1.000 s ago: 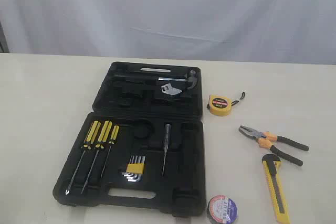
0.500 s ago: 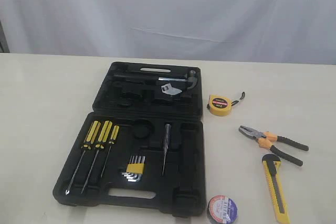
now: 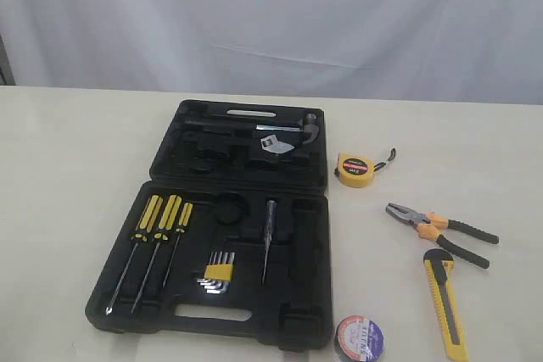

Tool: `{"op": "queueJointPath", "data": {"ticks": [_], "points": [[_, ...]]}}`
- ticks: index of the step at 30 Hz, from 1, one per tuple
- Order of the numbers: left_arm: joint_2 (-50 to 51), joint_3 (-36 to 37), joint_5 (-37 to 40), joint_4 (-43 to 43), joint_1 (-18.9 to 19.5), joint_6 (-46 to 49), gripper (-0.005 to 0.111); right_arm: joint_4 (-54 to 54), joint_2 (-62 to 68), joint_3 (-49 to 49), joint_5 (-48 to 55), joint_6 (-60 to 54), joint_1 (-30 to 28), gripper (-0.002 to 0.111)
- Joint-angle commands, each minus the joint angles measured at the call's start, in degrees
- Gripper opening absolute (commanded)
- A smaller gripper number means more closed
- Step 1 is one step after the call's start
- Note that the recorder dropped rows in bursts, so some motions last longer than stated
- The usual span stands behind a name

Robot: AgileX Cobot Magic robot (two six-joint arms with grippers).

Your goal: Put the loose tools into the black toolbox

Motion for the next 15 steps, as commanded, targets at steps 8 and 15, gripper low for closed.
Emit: {"op": "queueJointPath", "data": {"ticks": [8, 15], "points": [[-0.2, 0.1, 0.0, -0.1, -0.1, -0.1, 0.0, -18.2, -0.4, 0.1, -13.4, -0.4, 0.2, 0.0], [-0.2, 0.1, 0.0, -0.1, -0.1, -0.1, 0.0, -23.2, -0.4, 0.1, -25.9, -0.4, 0.2, 0.0]]}}
